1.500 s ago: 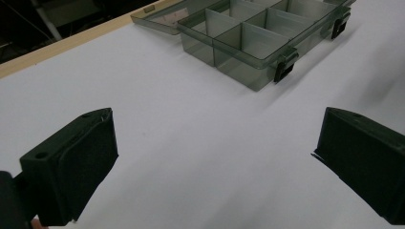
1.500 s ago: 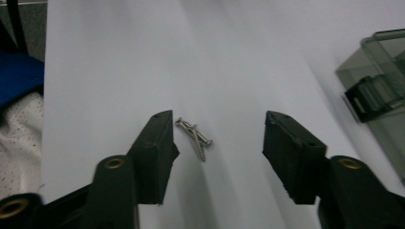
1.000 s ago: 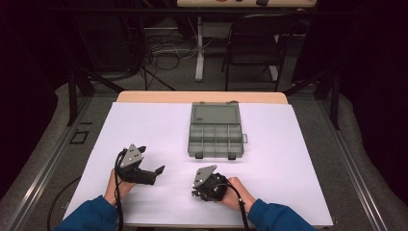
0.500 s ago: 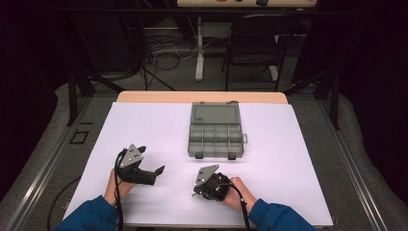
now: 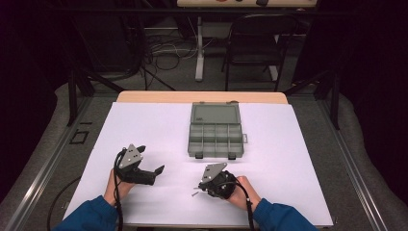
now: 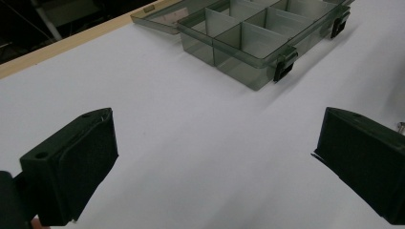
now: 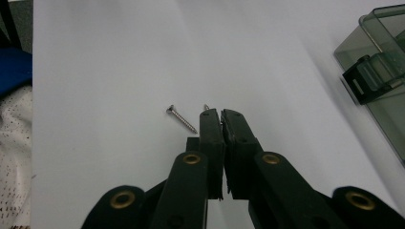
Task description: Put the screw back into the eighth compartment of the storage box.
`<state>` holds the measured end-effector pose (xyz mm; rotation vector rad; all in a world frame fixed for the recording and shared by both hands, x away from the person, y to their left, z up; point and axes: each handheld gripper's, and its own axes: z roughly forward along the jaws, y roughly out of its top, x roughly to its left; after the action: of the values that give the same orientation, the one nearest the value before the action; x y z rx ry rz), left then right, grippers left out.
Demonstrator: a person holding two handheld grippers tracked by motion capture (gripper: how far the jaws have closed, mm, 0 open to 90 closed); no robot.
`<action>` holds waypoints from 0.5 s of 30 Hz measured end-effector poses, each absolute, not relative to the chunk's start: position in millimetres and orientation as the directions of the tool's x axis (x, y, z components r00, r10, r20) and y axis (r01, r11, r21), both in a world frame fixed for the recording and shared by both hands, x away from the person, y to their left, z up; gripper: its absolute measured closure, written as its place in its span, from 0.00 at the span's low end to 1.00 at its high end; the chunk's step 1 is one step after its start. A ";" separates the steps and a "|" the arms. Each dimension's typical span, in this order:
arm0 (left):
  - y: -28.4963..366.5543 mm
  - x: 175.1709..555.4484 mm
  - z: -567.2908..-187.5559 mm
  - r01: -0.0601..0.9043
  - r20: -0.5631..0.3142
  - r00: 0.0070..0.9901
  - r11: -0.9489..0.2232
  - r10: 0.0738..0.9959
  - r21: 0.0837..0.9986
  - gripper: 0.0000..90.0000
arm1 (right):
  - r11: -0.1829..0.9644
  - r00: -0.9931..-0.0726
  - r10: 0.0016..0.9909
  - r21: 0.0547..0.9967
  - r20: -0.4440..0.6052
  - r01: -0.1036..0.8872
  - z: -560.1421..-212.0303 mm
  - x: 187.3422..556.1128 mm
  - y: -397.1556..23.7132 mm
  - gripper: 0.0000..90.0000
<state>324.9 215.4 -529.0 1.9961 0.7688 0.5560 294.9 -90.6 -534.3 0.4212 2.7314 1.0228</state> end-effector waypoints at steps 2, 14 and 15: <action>215.5 325.0 -529.0 0.298 0.084 0.707 -0.403 0.702 0.866 0.00 | 0.723 -0.941 0.327 0.665 -0.090 0.188 -533.4 295.0 -92.7 0.97; 215.8 325.2 -529.9 0.295 0.087 0.706 -0.404 0.703 0.866 0.00 | 0.712 -0.924 0.367 0.672 -0.109 0.204 -528.5 295.0 -110.0 0.97; 215.9 325.3 -529.7 0.292 0.092 0.707 -0.408 0.702 0.865 0.00 | 0.709 -0.921 0.373 0.674 -0.109 0.207 -527.7 295.0 -112.3 0.97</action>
<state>325.3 215.9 -529.7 1.9977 0.7613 0.5645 295.0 -112.3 -527.7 0.4628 2.6792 1.0141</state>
